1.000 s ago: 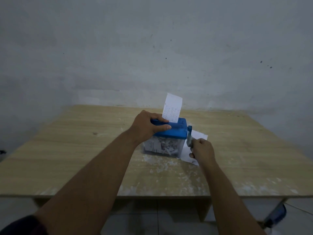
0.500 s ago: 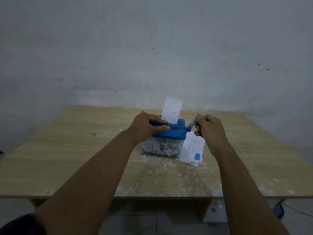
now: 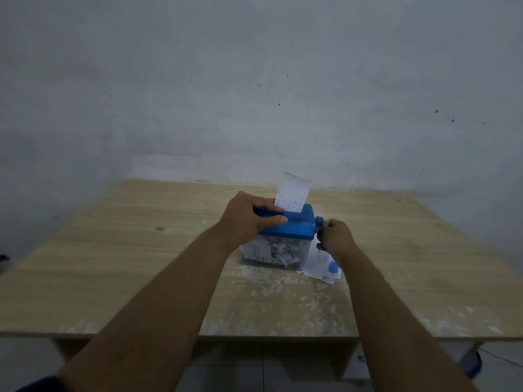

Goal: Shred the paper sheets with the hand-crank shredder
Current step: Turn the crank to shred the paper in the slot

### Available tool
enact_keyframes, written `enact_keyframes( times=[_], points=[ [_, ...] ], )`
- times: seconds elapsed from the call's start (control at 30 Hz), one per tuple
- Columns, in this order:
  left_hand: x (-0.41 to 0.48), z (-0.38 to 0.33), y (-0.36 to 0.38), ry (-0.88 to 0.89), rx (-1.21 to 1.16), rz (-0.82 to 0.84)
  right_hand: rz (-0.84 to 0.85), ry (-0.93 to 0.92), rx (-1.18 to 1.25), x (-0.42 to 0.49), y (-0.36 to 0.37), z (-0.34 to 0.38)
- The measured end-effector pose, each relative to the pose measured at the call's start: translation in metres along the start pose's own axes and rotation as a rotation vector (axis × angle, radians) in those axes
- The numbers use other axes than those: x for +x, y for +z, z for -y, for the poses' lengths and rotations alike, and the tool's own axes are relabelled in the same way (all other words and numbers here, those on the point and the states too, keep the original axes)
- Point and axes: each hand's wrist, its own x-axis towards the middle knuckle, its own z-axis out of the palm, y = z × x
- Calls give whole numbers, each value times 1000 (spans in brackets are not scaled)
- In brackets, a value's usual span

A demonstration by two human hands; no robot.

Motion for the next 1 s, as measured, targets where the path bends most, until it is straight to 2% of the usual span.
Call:
enact_keyframes(
  times=[0.2,0.37,0.47,0.63,0.77,0.87,1.0],
  points=[
    [-3,-3,2,-14,12,-17,-148,-43,15,-40,11,-33],
    [-2,-3,3,-23,18,-27,-225,-99,76,-77,-2,-14],
    [-1,-4,1,-35,24,-7,-199,-121,118,-90,-17,9],
    [1,-5,-4,-45,35,34,-50,-169,98,-78,-39,52],
    [2,-4,-4,-31,46,47,-70,-215,72,-44,-38,72],
    [0,-3,-4,-11,47,48,-63,-164,96,-12,-28,71],
    [-1,-2,-3,-7,18,32,6,-57,-30,11,-14,35]
  ],
)
